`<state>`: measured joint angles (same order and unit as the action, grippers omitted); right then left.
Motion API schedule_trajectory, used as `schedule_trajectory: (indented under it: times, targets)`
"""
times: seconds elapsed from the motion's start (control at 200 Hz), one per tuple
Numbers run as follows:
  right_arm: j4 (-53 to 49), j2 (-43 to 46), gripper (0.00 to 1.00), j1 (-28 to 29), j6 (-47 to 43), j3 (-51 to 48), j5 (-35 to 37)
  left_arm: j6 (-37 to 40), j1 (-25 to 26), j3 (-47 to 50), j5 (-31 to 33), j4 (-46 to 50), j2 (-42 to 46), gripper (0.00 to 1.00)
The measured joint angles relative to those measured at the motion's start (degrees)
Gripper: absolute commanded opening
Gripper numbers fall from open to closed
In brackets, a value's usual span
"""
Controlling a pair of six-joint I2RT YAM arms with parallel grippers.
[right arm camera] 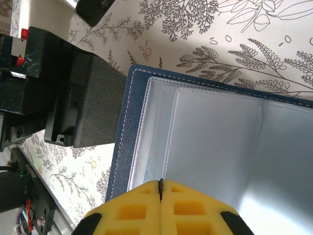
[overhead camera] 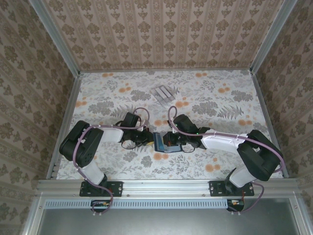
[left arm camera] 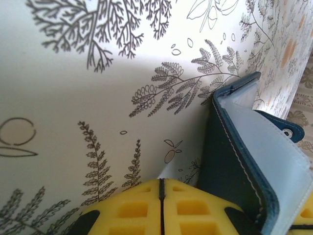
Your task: Put the credit cards into the card holder
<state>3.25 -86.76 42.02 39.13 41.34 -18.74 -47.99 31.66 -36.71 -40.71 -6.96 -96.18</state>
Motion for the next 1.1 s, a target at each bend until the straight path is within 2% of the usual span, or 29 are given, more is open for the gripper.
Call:
schedule_trajectory:
  times: [0.05, 0.365, 0.43, 0.63, 0.755, 0.875, 1.1]
  targets:
    - [0.11, -0.11, 0.00, -0.11, -0.09, -0.07, -0.07, 0.00, 0.00, 0.00, -0.02, 0.00, 0.00, 0.08]
    - [-0.42, -0.55, 0.00, -1.25, -0.09, -0.96, 1.40, 0.00, -0.26, 0.00, -0.09, -0.35, -0.63, 0.10]
    - [-2.05, -0.55, 0.12, -1.27, -0.09, -0.96, 3.82, 0.00, -0.26, 0.00, -0.13, -0.37, -0.61, 0.12]
    - [-11.08, -0.07, 0.32, -1.38, 0.04, -0.98, 14.86, 0.04, -1.18, 0.00, -0.02, 0.55, 0.17, 0.16]
    - [-15.63, 2.54, 0.36, -1.53, -0.28, -1.03, 19.67, 0.26, -1.79, 0.02, 0.00, 1.31, 0.98, 0.22]
    - [-17.44, 6.23, 0.39, -1.62, -0.46, -1.05, 21.42, 0.24, -2.16, 0.07, 0.09, 1.68, 1.44, 0.26]
    - [-20.02, 11.02, 0.38, -1.62, -4.63, 1.42, 19.63, 1.01, -3.98, 0.22, 0.28, 4.00, 6.21, 0.35]
